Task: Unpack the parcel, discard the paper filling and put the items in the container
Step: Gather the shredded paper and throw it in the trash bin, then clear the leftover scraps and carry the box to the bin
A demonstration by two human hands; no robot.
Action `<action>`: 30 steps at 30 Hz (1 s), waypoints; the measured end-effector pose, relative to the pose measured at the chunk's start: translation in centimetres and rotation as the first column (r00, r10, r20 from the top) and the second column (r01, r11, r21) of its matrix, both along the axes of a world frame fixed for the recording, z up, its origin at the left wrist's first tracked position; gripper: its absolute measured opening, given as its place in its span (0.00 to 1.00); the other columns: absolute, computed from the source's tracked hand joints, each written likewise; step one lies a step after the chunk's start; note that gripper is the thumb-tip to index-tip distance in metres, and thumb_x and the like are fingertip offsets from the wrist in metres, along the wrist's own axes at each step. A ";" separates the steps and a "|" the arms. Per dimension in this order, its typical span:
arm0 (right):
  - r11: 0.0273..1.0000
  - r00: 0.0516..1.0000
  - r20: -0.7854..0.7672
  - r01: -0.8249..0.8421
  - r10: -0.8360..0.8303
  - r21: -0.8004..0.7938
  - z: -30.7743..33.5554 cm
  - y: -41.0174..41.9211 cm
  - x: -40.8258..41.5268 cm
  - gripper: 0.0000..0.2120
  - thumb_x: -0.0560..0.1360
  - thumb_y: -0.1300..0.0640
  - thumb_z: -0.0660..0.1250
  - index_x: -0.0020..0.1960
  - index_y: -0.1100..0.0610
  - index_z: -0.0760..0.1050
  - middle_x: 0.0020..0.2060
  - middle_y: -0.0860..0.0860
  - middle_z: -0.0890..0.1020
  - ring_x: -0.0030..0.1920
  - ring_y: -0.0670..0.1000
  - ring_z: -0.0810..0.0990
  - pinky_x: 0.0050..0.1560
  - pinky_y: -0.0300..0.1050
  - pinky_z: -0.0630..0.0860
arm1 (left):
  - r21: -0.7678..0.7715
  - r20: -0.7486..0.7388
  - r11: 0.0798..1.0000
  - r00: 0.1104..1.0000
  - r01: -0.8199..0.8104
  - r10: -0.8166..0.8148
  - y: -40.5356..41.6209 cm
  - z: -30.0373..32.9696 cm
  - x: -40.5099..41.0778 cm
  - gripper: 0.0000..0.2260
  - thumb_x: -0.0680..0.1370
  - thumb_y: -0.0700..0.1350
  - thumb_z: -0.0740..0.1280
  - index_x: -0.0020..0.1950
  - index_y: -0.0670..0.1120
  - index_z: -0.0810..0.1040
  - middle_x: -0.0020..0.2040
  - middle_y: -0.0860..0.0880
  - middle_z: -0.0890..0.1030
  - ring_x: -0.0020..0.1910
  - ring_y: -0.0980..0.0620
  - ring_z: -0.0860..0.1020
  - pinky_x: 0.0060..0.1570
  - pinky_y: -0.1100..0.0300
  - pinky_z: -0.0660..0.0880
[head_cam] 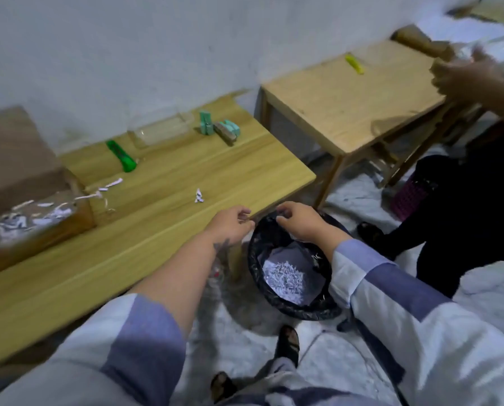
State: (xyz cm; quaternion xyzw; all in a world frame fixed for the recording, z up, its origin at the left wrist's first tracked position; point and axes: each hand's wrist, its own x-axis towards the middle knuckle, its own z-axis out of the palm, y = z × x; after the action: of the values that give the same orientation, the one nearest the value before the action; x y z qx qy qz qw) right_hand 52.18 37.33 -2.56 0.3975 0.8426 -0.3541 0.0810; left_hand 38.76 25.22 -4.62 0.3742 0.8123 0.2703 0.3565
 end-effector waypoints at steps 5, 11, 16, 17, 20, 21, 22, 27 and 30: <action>0.995 0.995 0.003 -0.099 0.099 0.008 2.0 -4.3 -4.9 0.19 0.79 0.53 0.60 0.69 0.54 0.68 0.59 0.58 0.79 0.57 0.60 0.78 0.56 0.52 0.76 | 0.031 -0.093 0.993 0.989 -0.114 0.117 -5.8 1.4 -4.1 0.17 0.77 0.45 0.66 0.66 0.43 0.74 0.63 0.45 0.78 0.62 0.49 0.76 0.60 0.61 0.68; 0.955 0.958 -0.018 -0.285 0.287 0.077 1.8 -7.0 -11.7 0.19 0.78 0.55 0.62 0.68 0.56 0.71 0.65 0.58 0.75 0.63 0.58 0.75 0.58 0.45 0.71 | 0.035 -0.165 0.945 0.931 -0.324 0.325 -11.3 1.5 -8.7 0.17 0.77 0.44 0.66 0.65 0.43 0.74 0.65 0.45 0.77 0.64 0.47 0.74 0.59 0.63 0.66; 0.878 0.897 0.051 -0.440 0.438 0.187 -1.5 -7.1 -17.2 0.21 0.78 0.52 0.60 0.70 0.54 0.67 0.68 0.60 0.71 0.69 0.60 0.67 0.69 0.50 0.64 | 0.012 -0.278 0.909 0.871 -0.418 0.404 -13.8 -0.3 -12.0 0.18 0.76 0.47 0.67 0.66 0.49 0.73 0.67 0.46 0.72 0.62 0.46 0.75 0.63 0.57 0.70; 0.853 0.879 0.093 -0.477 0.468 0.214 -2.4 -7.2 -17.9 0.22 0.78 0.50 0.59 0.71 0.53 0.64 0.71 0.60 0.66 0.72 0.61 0.62 0.72 0.53 0.60 | 0.010 -0.297 0.902 0.860 -0.431 0.415 -14.1 -0.8 -12.6 0.19 0.76 0.48 0.66 0.67 0.49 0.72 0.68 0.46 0.71 0.63 0.46 0.74 0.64 0.54 0.70; 0.787 0.830 0.184 -0.558 0.527 0.261 -5.1 -7.3 -19.4 0.26 0.79 0.44 0.53 0.75 0.48 0.54 0.77 0.57 0.51 0.76 0.62 0.46 0.74 0.62 0.47 | 0.011 -0.379 0.891 0.822 -0.455 0.425 -14.4 -2.6 -13.6 0.23 0.77 0.49 0.64 0.71 0.48 0.67 0.72 0.47 0.66 0.70 0.46 0.66 0.70 0.54 0.63; 0.765 0.816 0.196 -0.578 0.543 0.284 -6.0 -7.4 -19.9 0.27 0.79 0.42 0.48 0.76 0.48 0.50 0.78 0.57 0.48 0.77 0.62 0.43 0.73 0.63 0.45 | 0.017 -0.421 0.885 0.799 -0.465 0.428 -14.4 -3.4 -13.8 0.23 0.78 0.49 0.63 0.72 0.47 0.65 0.74 0.47 0.64 0.72 0.46 0.63 0.71 0.54 0.60; 0.738 0.804 0.195 -0.594 0.562 0.321 -6.7 -7.6 -20.4 0.30 0.77 0.40 0.42 0.77 0.48 0.48 0.78 0.58 0.45 0.77 0.62 0.42 0.73 0.64 0.43 | 0.012 -0.461 0.878 0.777 -0.479 0.430 -14.4 -4.2 -13.9 0.24 0.78 0.50 0.62 0.73 0.47 0.64 0.75 0.47 0.63 0.73 0.47 0.61 0.72 0.54 0.59; 0.621 0.716 0.115 -0.664 0.689 0.417 -8.2 -6.9 -25.9 0.35 0.73 0.38 0.36 0.77 0.51 0.46 0.77 0.58 0.46 0.76 0.64 0.43 0.73 0.63 0.43 | 0.029 -0.565 0.876 0.715 -0.481 0.411 -15.0 -7.7 -15.0 0.26 0.77 0.58 0.54 0.72 0.48 0.67 0.75 0.48 0.65 0.74 0.48 0.60 0.72 0.48 0.56; 0.629 0.715 0.061 -0.649 0.696 0.428 -8.5 -6.0 -30.7 0.35 0.74 0.39 0.39 0.77 0.53 0.45 0.78 0.57 0.45 0.77 0.63 0.44 0.74 0.63 0.45 | 0.063 -0.595 0.881 0.691 -0.470 0.411 -15.4 -7.9 -15.1 0.26 0.77 0.58 0.56 0.73 0.49 0.66 0.76 0.50 0.63 0.75 0.51 0.59 0.73 0.51 0.55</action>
State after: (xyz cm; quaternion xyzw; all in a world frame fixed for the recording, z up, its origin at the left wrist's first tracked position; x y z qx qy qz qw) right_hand 21.46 31.30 -11.08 0.0413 0.9880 -0.1296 0.0733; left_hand 23.68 9.83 -12.55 0.2163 0.9594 0.1789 0.0269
